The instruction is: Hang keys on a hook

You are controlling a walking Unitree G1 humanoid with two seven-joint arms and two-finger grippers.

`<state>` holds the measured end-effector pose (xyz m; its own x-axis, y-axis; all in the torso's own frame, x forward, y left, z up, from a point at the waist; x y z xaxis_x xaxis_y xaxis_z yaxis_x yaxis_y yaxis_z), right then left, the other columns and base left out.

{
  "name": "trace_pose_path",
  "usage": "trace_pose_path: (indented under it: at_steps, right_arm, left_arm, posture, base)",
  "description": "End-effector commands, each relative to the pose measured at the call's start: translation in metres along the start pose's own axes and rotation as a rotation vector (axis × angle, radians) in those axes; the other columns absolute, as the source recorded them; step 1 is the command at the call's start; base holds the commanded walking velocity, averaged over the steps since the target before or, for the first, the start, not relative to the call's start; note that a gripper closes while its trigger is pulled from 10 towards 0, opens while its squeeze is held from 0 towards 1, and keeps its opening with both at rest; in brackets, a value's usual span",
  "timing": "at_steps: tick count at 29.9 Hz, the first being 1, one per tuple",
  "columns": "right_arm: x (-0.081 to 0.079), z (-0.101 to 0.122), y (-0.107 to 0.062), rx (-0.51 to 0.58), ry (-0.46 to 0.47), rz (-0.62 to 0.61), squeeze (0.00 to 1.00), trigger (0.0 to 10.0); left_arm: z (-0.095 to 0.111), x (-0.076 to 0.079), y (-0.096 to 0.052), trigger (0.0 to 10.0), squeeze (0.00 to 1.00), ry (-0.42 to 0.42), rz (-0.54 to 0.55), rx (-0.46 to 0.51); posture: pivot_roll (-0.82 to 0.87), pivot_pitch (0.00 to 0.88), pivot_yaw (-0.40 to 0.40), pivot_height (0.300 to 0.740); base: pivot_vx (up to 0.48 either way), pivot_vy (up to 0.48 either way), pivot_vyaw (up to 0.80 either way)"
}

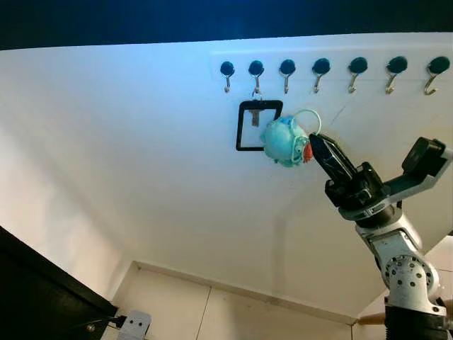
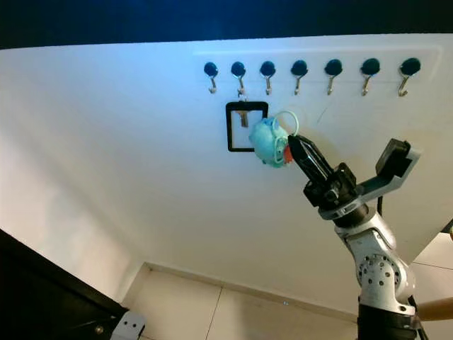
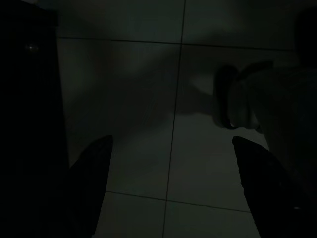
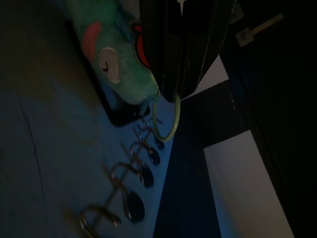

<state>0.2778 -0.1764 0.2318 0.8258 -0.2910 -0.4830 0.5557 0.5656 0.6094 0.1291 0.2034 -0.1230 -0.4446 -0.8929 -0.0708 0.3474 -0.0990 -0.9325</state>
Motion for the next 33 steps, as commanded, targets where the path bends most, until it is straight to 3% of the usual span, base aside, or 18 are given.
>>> trace_pose_path:
  at_steps: [1,31,33]
  right_arm:
    - [-0.004,0.002,0.006,0.019,0.014,0.023,0.0,10.0]
    - [-0.002,0.01,0.019,0.089,0.053,0.011,0.0,10.0]
    - [-0.003,0.01,0.02,0.09,0.06,0.014,0.0,10.0]
  left_arm:
    - [-0.004,0.001,0.0,10.0,0.0,0.011,-0.004,-0.016]
    - [-0.005,0.0,-0.001,10.0,0.0,0.004,0.005,-0.014]
    - [-0.003,-0.005,-0.001,10.0,0.0,-0.044,0.03,0.002]
  posture:
    - [-0.16,0.063,0.129,0.74]
    - [-0.15,0.061,0.125,0.74]
    - [-0.15,0.061,0.124,0.74]
  base:
    - [0.0,0.0,0.0]
    - [0.0,0.0,0.0]
    - [0.0,0.0,0.0]
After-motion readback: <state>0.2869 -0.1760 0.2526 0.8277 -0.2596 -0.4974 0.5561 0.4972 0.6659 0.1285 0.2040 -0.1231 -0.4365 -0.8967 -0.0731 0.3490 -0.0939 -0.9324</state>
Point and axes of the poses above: a point about 5 cm out from each wrist's last joint towards the gripper, its own y axis pointing out of the wrist towards the gripper, its own z axis along the axis of the wrist's last joint, x = y × z, the point moved 2 cm from there along y, pointing out of the wrist towards the gripper, and after that the axes turned 14 degrees about y, right-handed, at the moved point
